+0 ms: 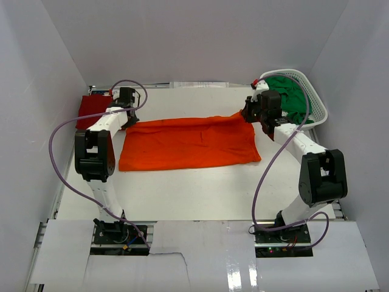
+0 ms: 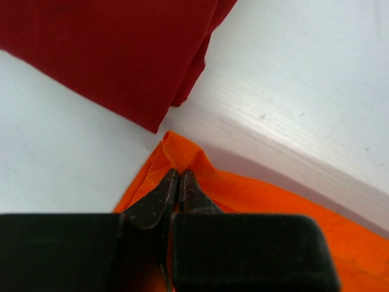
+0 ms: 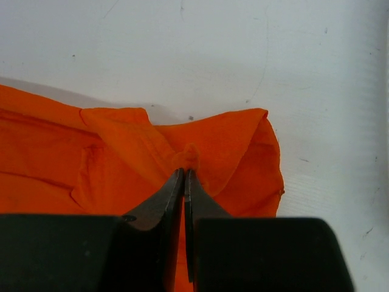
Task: Fold and stack the t-shirts
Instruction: Fold the other side of the tshirt into a rectangle
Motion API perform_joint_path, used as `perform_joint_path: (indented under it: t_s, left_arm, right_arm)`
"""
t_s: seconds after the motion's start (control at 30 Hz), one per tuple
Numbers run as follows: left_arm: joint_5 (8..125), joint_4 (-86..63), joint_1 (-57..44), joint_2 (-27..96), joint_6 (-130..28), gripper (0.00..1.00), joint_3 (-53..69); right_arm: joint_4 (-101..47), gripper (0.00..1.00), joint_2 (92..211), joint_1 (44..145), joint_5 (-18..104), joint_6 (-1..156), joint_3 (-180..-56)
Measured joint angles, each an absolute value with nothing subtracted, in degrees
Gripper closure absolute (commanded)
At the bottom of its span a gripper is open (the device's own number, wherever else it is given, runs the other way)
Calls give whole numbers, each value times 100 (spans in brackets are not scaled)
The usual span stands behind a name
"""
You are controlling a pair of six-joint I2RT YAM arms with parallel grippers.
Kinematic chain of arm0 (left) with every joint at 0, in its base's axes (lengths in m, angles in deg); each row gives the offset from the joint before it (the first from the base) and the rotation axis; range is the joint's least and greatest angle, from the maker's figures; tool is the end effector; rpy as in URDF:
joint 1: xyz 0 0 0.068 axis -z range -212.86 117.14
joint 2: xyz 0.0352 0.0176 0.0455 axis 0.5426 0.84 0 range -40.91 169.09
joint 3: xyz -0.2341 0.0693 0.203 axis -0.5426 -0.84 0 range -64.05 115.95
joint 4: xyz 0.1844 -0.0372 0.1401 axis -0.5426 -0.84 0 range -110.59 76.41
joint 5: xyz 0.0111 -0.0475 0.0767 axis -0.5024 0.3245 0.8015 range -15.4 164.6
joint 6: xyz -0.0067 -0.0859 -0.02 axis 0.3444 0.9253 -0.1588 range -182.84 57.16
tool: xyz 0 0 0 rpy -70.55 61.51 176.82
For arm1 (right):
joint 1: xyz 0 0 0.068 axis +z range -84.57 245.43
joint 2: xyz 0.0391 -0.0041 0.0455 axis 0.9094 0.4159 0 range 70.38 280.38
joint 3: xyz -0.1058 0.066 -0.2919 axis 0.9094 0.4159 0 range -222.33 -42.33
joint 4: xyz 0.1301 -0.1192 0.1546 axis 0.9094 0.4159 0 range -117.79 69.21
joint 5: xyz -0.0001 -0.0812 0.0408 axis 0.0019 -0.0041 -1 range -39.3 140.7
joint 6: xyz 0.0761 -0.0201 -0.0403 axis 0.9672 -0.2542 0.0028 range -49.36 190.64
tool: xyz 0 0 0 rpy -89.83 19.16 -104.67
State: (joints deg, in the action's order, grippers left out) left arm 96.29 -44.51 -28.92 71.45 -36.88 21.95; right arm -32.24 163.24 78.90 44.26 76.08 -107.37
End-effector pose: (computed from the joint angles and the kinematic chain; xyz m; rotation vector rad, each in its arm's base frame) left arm 0.4386 -0.0011 0.2343 -0.6114 2.4120 0.2715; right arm 0.3812 0.1004 0.3148 -0.2127 1.9791 0.3252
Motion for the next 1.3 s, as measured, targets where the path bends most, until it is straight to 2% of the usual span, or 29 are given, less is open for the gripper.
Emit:
perform_joint_path:
  t_s: [0.33, 0.73, 1.3]
  left_arm:
    - [9656, -4164, -2796, 6850, -3758, 100, 1408]
    - [9815, -3694, -2422, 6032, -3988, 100, 1154]
    - [10392, -4615, -2422, 6240, -3515, 100, 818]
  right_arm:
    - [-3180, 92, 15614, 7825, 4442, 7656, -10059]
    - [-3112, 92, 15211, 7787, 4455, 7669, -9640]
    - [-2771, 92, 15019, 7785, 4464, 7820, -9244]
